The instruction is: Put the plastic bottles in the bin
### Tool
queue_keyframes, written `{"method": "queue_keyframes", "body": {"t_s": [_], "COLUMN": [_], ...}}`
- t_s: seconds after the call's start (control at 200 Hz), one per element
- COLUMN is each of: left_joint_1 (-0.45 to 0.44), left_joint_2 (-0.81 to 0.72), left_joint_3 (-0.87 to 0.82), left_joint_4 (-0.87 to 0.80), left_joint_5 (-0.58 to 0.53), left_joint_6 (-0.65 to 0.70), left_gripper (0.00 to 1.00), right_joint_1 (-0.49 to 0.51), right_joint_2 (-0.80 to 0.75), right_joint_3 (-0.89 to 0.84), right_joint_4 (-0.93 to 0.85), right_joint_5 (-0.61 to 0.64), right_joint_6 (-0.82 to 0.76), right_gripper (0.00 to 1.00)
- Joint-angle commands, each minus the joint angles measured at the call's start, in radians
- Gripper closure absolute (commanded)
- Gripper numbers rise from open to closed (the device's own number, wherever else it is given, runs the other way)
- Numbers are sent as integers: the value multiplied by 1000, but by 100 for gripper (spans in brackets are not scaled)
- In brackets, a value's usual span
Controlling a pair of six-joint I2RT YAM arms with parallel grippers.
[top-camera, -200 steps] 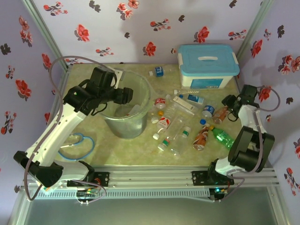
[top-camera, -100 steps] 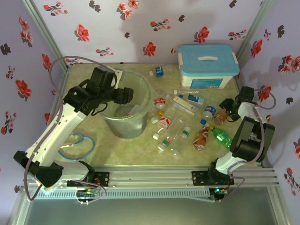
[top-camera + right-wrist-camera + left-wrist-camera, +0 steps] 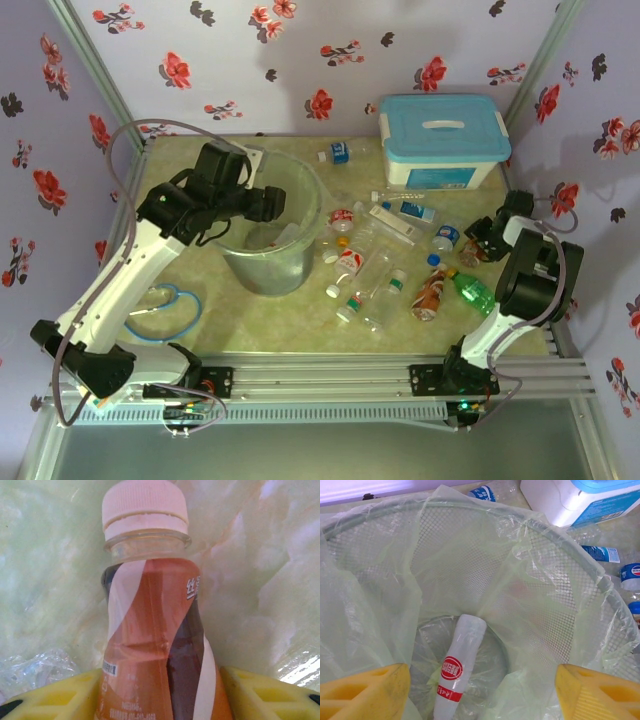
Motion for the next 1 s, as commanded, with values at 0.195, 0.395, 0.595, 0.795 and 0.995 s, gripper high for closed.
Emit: {"method": "queue_keyframes", "body": {"t_s": [0.195, 0.395, 0.595, 0.795, 0.995], "left_joint_1": [-10, -22, -53, -101, -152], "left_joint_2": [8, 1, 9, 57, 128], "left_joint_3": [48, 71, 96, 141, 204], "left_joint_4": [15, 18, 61, 115, 147], "left_joint_5": [10, 10, 80, 164, 235], "left_joint_6": [-20, -27, -51, -62, -65], "left_gripper": [24, 24, 23, 23, 21], "right_joint_1": [-12, -13, 3, 147, 314], "right_joint_2": [-164, -316, -487, -604, -652], "right_joint_3": [-20, -35, -96, -83, -58], "right_joint_4": [-34, -61, 84, 173, 374], "right_joint_5": [4, -87, -431, -541, -614], "right_joint_6": [-8, 11, 133, 229, 378], "right_gripper": [54, 56, 57, 57, 58]}}
